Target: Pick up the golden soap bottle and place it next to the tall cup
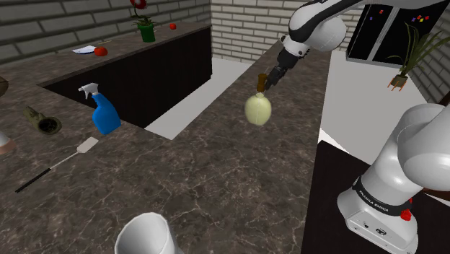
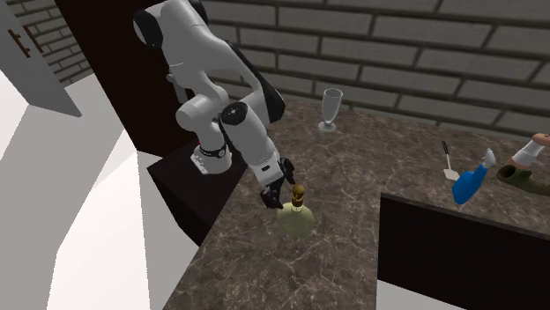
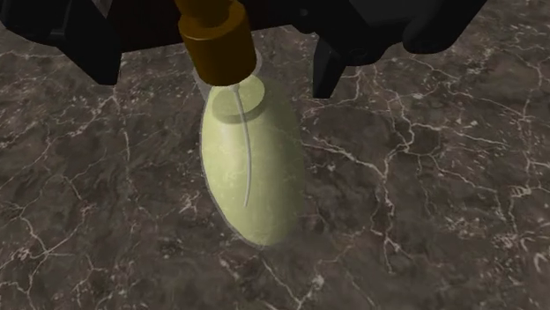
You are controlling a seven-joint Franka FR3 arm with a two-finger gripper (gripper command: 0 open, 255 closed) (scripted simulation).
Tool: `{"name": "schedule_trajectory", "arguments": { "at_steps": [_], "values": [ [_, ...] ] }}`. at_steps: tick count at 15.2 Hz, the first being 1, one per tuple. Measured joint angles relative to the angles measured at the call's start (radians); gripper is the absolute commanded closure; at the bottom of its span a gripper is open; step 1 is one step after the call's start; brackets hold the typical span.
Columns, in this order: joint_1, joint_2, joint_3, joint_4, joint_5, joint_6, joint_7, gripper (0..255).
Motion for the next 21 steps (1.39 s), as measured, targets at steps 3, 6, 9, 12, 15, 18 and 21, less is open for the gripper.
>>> {"name": "schedule_trajectory", "arguments": {
  "at_steps": [3, 6, 9, 12, 15, 18, 21],
  "values": [
    [0.019, 0.038, -0.009, -0.004, 0.042, 0.038, -0.036, 0],
    [0.037, 0.075, -0.014, -0.006, 0.082, 0.071, -0.064, 0],
    [0.041, 0.085, -0.014, -0.006, 0.093, 0.079, -0.071, 0],
    [0.041, 0.085, -0.014, -0.006, 0.093, 0.080, -0.071, 0],
    [0.041, 0.085, -0.015, -0.005, 0.093, 0.080, -0.071, 255],
    [0.041, 0.085, -0.015, -0.005, 0.093, 0.080, -0.071, 255],
    [0.042, 0.085, -0.014, -0.005, 0.094, 0.080, -0.071, 255]
  ]
}}
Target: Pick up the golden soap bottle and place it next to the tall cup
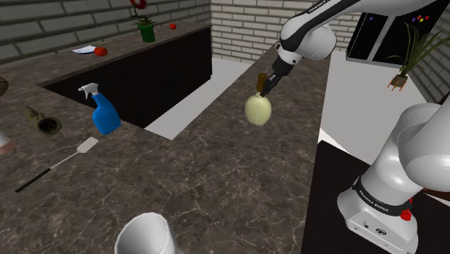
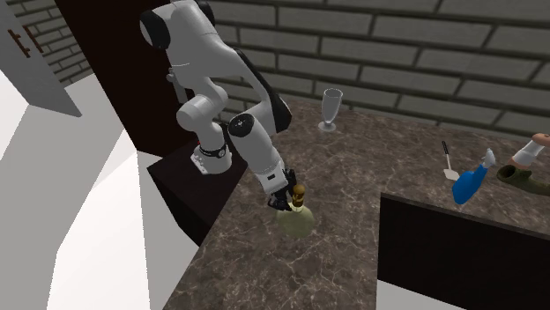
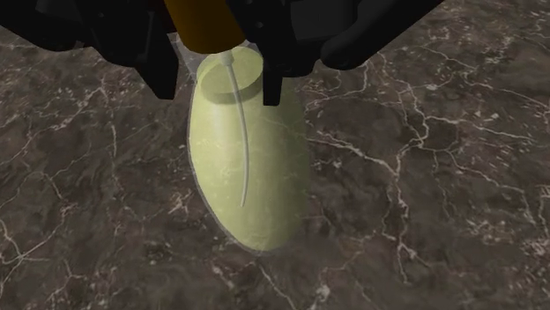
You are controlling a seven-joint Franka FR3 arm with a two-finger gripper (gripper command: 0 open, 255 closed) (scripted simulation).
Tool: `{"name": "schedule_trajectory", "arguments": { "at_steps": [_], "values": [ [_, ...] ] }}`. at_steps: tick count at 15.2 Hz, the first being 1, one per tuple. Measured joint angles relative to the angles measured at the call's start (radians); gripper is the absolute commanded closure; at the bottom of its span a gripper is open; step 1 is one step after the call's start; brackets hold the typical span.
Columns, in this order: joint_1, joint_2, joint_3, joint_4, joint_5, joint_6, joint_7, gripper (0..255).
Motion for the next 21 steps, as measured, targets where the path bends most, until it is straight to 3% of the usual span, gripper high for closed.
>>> {"name": "schedule_trajectory", "arguments": {
  "at_steps": [6, 21],
  "values": [
    [-0.010, -0.028, 0.009, 0.012, -0.038, -0.034, 0.037, 255],
    [-0.052, -0.135, 0.048, 0.117, -0.161, -0.221, 0.170, 255]
  ]
}}
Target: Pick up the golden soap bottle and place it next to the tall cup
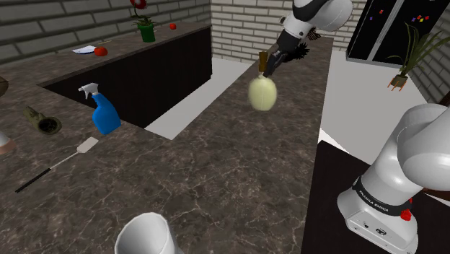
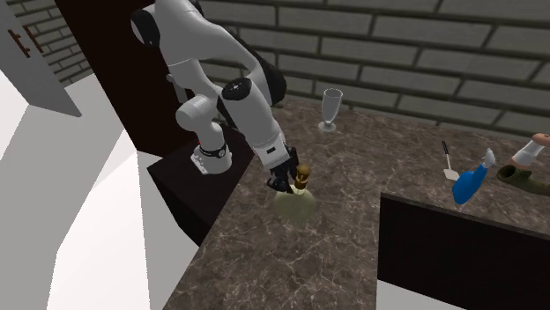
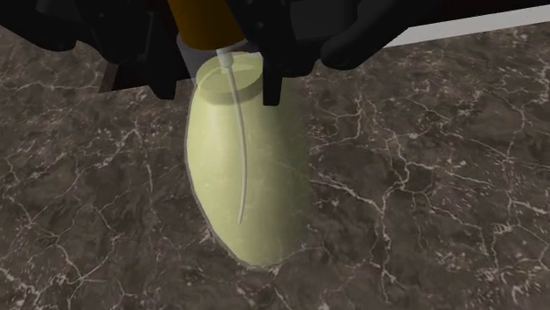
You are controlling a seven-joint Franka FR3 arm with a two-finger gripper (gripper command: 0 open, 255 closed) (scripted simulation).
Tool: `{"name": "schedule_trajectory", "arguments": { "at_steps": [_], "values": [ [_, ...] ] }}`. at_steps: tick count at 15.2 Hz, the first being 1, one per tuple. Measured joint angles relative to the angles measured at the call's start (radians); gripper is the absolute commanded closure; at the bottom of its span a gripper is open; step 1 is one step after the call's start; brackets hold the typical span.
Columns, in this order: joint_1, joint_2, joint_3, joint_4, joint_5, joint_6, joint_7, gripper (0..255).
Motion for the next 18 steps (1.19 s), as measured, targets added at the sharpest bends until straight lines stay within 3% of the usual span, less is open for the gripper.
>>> {"name": "schedule_trajectory", "arguments": {
  "at_steps": [18],
  "values": [
    [-0.015, -0.053, 0.029, 0.189, -0.058, -0.228, 0.095, 255]
  ]
}}
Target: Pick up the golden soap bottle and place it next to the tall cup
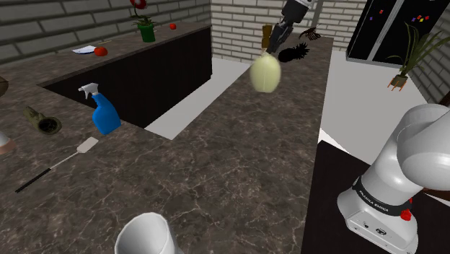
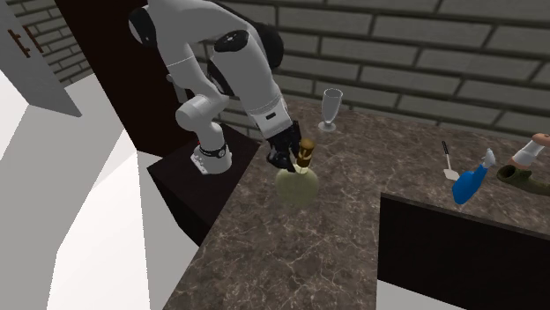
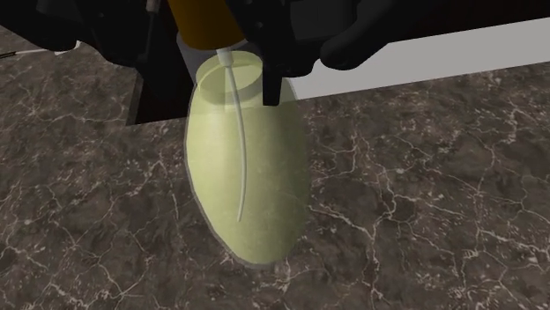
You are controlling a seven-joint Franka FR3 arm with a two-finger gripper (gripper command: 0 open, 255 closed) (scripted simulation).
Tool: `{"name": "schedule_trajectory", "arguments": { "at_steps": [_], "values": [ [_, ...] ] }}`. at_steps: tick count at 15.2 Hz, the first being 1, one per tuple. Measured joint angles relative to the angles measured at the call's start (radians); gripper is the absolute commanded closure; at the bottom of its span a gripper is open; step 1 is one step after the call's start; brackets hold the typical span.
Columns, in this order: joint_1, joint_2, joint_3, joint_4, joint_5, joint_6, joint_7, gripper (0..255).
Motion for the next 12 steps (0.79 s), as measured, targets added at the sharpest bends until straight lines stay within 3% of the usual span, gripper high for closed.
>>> {"name": "schedule_trajectory", "arguments": {
  "at_steps": [12],
  "values": [
    [0.003, 0.005, 0.008, 0.167, -0.013, -0.157, 0.045, 255]
  ]
}}
